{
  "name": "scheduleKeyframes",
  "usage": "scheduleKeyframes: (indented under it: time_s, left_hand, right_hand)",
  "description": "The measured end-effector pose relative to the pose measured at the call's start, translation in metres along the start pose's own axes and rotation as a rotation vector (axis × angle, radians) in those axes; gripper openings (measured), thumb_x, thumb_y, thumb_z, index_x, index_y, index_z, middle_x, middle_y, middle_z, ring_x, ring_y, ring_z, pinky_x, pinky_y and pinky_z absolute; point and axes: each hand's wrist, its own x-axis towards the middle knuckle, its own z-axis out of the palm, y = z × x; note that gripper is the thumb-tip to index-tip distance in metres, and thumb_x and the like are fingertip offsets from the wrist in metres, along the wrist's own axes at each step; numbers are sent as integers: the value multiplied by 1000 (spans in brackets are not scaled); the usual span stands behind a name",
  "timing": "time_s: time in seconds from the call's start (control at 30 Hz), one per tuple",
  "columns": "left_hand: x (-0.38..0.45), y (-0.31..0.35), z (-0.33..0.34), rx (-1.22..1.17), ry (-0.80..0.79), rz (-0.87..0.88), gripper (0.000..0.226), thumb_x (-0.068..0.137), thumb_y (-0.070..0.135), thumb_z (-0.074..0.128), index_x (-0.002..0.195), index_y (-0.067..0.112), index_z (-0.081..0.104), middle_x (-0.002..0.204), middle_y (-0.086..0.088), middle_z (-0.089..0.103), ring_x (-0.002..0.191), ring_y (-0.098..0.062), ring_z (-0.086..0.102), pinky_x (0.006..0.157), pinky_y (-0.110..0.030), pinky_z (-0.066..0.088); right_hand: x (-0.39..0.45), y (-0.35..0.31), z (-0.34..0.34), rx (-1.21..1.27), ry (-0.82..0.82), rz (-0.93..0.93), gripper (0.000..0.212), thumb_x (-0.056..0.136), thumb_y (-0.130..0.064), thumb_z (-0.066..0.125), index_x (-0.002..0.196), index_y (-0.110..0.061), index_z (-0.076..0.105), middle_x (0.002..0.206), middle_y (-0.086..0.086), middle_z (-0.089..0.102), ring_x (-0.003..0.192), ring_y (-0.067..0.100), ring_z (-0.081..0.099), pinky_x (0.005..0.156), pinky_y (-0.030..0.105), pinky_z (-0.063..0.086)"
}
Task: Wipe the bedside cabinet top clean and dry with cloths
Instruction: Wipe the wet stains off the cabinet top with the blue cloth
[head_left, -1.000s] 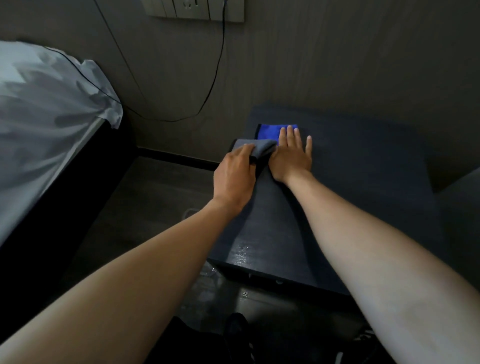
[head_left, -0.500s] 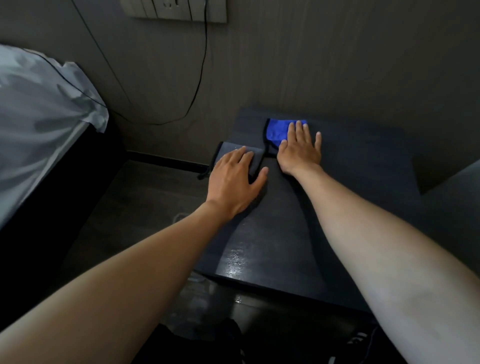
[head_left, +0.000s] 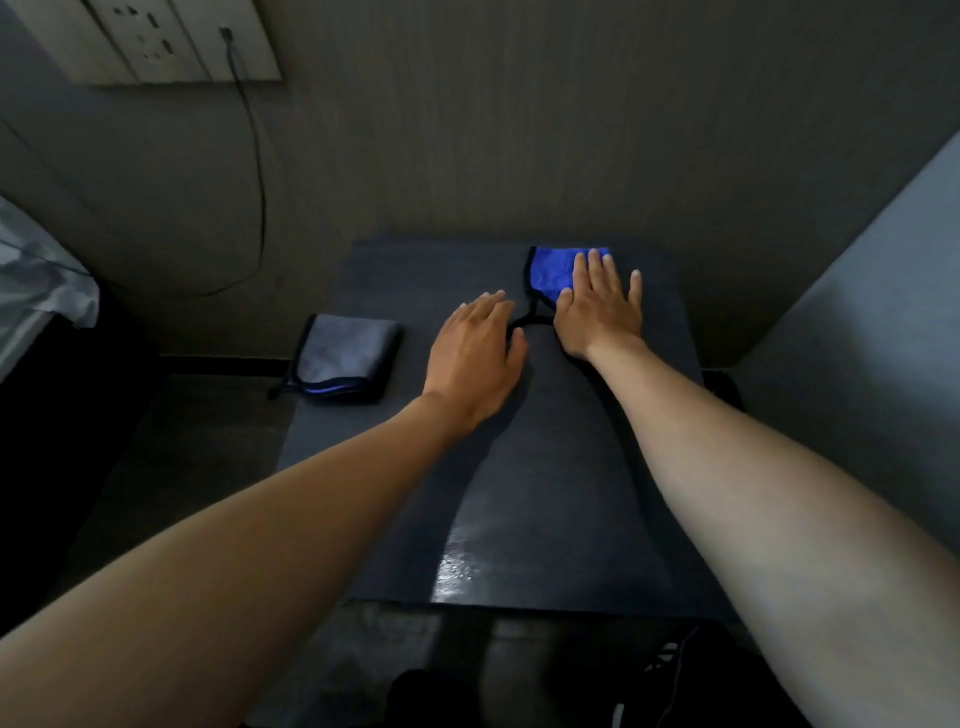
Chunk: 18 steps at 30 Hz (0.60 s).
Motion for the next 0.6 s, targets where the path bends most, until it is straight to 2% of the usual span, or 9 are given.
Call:
scheduleKeyframes:
  time_s: [0.13, 0.33, 0.5, 0.6]
  left_hand:
    - [33, 43, 26, -34, -56, 55, 43, 101, 26, 40, 138, 7, 49, 149, -11, 45, 140, -24, 39, 118, -38, 25]
    - [93, 84, 58, -47, -157, 102, 50, 105, 26, 27, 153, 9, 28, 159, -7, 28, 149, -22, 20, 120, -41, 16]
    - [120, 87, 73, 41, -318, 41, 49, 106, 26, 27, 152, 9, 26, 162, -6, 22, 150, -21, 15, 119, -45, 15]
    - [132, 86, 85, 139, -365, 73, 59, 104, 25, 36, 156, 10, 13, 164, -4, 9, 151, -20, 6, 121, -45, 14]
  right_hand:
    - [6, 37, -6, -25, -1, 35, 60, 105, -37, 14, 158, -15, -1, 167, 3, -6, 153, 19, -10, 122, 48, -8]
    - [11, 68, -4, -85, -25, 14, 61, 105, -42, 12, 158, -16, -2, 166, 2, -9, 152, 18, -12, 120, 47, -10]
    - [19, 76, -8, -57, -11, 7, 61, 106, -42, 15, 158, -16, -2, 166, 2, -8, 152, 18, -12, 119, 47, -12]
    - [26, 80, -9, -40, -19, 11, 59, 105, -39, 13, 158, -16, -2, 166, 2, -8, 152, 18, -12, 120, 47, -11]
